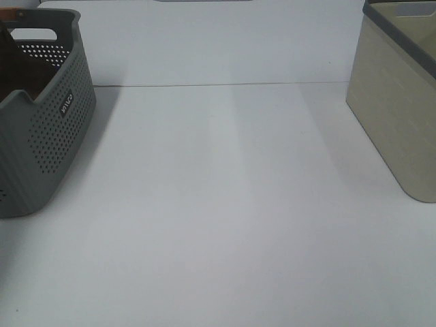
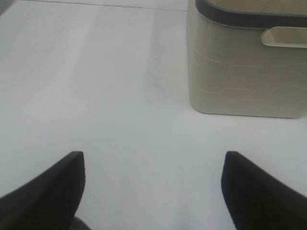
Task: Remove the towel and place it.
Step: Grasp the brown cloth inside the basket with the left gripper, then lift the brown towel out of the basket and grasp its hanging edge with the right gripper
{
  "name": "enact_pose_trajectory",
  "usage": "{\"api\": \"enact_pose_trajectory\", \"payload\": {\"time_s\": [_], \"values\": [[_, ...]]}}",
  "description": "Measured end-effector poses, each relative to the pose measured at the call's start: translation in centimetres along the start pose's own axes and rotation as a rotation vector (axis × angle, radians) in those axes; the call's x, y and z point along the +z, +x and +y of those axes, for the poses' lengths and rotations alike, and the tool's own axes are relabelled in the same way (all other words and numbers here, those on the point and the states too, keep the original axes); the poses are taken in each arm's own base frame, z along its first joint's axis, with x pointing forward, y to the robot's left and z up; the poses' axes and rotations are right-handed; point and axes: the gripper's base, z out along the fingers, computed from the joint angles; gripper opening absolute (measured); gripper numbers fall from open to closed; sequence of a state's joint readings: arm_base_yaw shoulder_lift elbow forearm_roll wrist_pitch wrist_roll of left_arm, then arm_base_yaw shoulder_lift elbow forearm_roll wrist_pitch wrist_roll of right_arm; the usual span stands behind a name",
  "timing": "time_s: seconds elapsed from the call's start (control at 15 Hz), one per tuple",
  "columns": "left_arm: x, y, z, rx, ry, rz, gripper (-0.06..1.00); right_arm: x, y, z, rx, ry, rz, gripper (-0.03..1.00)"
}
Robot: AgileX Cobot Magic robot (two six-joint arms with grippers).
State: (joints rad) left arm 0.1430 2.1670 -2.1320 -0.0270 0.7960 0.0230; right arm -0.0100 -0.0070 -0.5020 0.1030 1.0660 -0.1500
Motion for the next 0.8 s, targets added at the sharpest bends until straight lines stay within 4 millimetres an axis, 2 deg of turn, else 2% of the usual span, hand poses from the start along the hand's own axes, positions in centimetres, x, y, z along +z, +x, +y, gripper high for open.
{"api": "enact_pose_trajectory", "payload": {"time_s": [0.33, 0.4, 0.47, 0.67, 0.8], "values": [[-8.6, -3.5, -1.7, -0.003, 0.154, -0.171, 0.0, 0.0, 0.0, 0.0, 0.0, 0.0, 0.0, 0.75], [-13.0, -4.8, -3.1, 0.043, 0.202, -0.277, 0.0, 0.0, 0.0, 0.0, 0.0, 0.0, 0.0, 0.75], [-15.1, -5.2, -4.7, 0.085, 0.233, -0.323, 0.0, 0.0, 0.0, 0.0, 0.0, 0.0, 0.0, 0.75], [-19.3, -5.0, -10.7, 0.228, 0.355, -0.395, 0.0, 0.0, 0.0, 0.0, 0.0, 0.0, 0.0, 0.75], [-20.7, -4.0, -15.1, 0.32, 0.453, -0.395, 0.0, 0.0, 0.0, 0.0, 0.0, 0.0, 0.0, 0.75]]}}
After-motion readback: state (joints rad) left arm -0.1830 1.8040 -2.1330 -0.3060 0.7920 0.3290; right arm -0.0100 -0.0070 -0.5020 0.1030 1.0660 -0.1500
